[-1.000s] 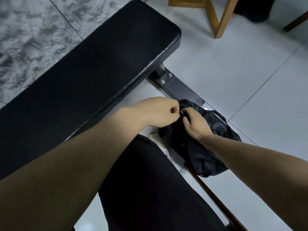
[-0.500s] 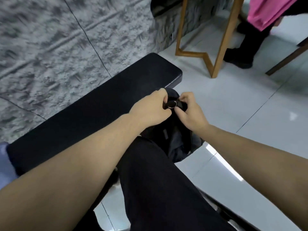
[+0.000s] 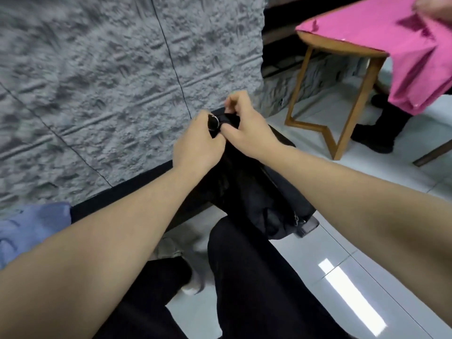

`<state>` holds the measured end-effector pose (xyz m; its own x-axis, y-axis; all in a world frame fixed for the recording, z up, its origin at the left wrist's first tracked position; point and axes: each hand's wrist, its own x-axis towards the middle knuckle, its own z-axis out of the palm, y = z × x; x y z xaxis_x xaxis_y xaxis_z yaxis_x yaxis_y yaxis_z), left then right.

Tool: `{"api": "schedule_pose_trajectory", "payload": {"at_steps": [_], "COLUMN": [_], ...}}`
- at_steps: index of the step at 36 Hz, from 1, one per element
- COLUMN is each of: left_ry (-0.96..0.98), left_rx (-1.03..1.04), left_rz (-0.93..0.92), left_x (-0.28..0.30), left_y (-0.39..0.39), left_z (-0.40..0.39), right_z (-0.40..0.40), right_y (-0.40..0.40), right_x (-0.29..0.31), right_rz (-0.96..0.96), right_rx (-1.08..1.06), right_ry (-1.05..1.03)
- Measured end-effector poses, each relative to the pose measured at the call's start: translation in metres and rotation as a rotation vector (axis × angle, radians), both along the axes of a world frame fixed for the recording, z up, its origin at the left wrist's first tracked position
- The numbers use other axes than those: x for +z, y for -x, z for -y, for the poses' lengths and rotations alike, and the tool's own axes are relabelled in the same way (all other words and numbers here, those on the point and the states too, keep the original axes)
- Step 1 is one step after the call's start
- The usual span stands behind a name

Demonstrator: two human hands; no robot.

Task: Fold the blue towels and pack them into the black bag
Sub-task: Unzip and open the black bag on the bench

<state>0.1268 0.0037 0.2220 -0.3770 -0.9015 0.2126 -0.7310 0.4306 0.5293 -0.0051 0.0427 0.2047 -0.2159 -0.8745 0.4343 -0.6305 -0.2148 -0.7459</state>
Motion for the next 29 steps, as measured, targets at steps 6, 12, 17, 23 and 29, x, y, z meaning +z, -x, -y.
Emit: {"api": "schedule_pose_trajectory", "payload": {"at_steps": [6, 12, 17, 23, 29], "left_ry": [0.055, 0.014, 0.005, -0.047, -0.115], "left_rx": [0.113, 0.165, 0.220, 0.279, 0.323], "left_rz": [0.038, -0.035, -0.048, -0.134, -0.139], "left_x": [0.003, -0.011, -0.025, -0.032, -0.044], "left_y": [-0.037, -0.072, -0.093, -0.115, -0.125], "left_z": [0.023, 0.046, 0.063, 0.102, 0.134], "right_z": [0.022, 0.030, 0.031, 0.033, 0.068], "right_y": [-0.021, -0.021, -0.003, 0.021, 0.031], "right_x": [-0.010, -0.056, -0.091, -0.104, -0.084], "right_rz": [-0.042, -0.125, 0.042, -0.061, -0.062], "right_rx": [0.029, -0.141, -0.279, -0.438, -0.477], "right_ry": [-0.105, -0.275, -0.384, -0.406, -0.464]}}
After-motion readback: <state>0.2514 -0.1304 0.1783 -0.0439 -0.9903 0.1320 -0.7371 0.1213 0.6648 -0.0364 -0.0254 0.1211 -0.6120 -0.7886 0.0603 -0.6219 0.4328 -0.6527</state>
